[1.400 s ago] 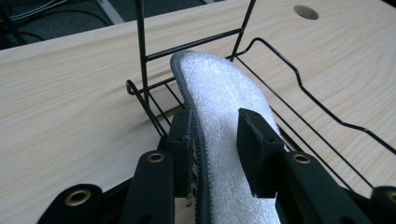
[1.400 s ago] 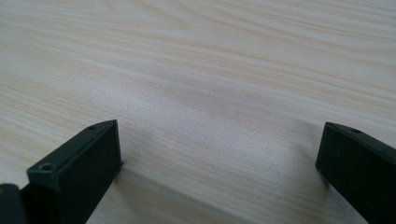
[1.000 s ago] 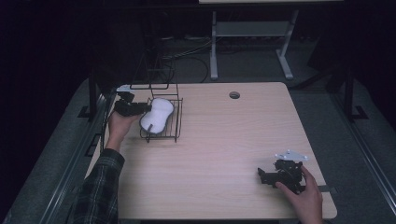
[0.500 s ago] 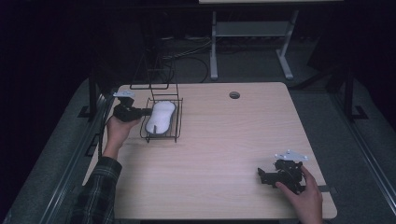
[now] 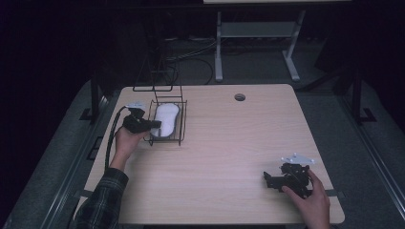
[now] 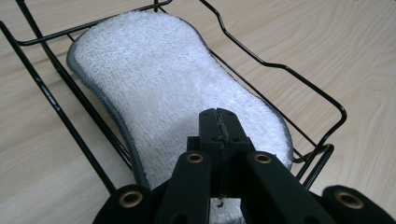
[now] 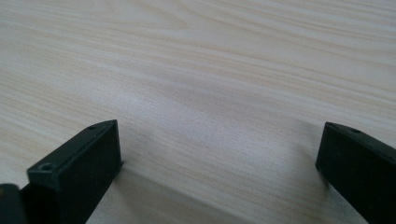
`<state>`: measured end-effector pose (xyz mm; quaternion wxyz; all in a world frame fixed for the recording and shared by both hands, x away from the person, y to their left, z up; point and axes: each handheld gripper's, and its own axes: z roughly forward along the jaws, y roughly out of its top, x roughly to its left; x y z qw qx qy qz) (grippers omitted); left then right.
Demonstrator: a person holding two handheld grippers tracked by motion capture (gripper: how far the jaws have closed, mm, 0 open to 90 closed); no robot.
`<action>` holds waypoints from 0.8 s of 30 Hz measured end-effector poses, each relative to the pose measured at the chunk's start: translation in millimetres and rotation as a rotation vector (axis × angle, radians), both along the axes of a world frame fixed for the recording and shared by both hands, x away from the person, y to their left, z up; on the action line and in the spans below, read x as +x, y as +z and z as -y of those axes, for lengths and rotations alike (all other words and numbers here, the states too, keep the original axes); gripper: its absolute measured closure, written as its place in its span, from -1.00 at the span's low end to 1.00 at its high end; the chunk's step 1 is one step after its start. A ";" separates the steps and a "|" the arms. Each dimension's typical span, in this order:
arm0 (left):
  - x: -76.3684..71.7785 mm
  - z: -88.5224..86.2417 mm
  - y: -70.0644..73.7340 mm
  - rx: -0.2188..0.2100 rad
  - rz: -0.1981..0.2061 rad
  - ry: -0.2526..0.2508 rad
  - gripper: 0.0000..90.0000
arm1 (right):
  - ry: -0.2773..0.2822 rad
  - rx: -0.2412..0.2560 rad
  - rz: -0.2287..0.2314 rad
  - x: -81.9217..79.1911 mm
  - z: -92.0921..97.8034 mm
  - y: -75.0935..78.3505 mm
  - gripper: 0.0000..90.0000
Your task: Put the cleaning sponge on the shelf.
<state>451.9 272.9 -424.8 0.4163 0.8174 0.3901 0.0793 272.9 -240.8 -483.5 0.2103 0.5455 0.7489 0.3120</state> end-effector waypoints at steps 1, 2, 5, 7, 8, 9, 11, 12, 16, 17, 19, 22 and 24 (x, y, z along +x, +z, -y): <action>0.0 0.6 -0.1 -0.002 -0.003 0.000 1.00 | 0.000 0.000 0.000 0.0 0.0 0.0 -1.00; 0.2 1.5 -0.2 -0.003 -0.002 -0.003 1.00 | 0.000 0.000 0.000 0.0 0.0 0.0 -1.00; 0.8 3.5 0.5 0.004 -0.003 -0.008 1.00 | 0.000 0.000 0.000 0.0 0.0 0.0 -1.00; 1.2 5.4 0.4 0.004 -0.003 -0.012 1.00 | 0.000 0.000 0.000 0.0 0.0 0.0 -1.00; 1.4 6.3 0.3 -0.001 -0.004 -0.011 1.00 | 0.000 0.000 0.000 0.0 0.0 0.0 -1.00; 1.9 7.0 0.3 0.003 -0.003 -0.016 1.00 | 0.000 0.000 0.000 0.0 0.0 0.0 -1.00; 2.4 9.2 0.5 0.002 -0.002 -0.015 1.00 | 0.000 0.000 0.000 0.0 0.0 0.0 -1.00; 2.8 9.8 0.7 0.002 -0.002 -0.016 1.00 | 0.000 0.000 0.000 0.0 0.0 0.0 -1.00; 2.7 9.0 1.6 -0.007 -0.003 -0.013 1.00 | 0.000 0.000 0.000 0.0 0.0 0.0 -1.00; 2.3 8.1 2.0 -0.009 -0.001 -0.012 1.00 | 0.000 0.000 0.000 0.0 0.0 0.0 -1.00; 0.5 5.8 3.0 -0.017 -0.005 -0.009 1.00 | 0.000 0.000 0.000 0.0 0.0 0.0 -1.00; -3.3 1.7 4.8 -0.028 -0.003 -0.003 1.00 | 0.000 0.000 0.000 0.0 0.0 0.0 -1.00; -7.4 -1.3 7.0 -0.031 0.003 0.001 1.00 | 0.000 0.000 0.000 0.0 0.0 0.0 -1.00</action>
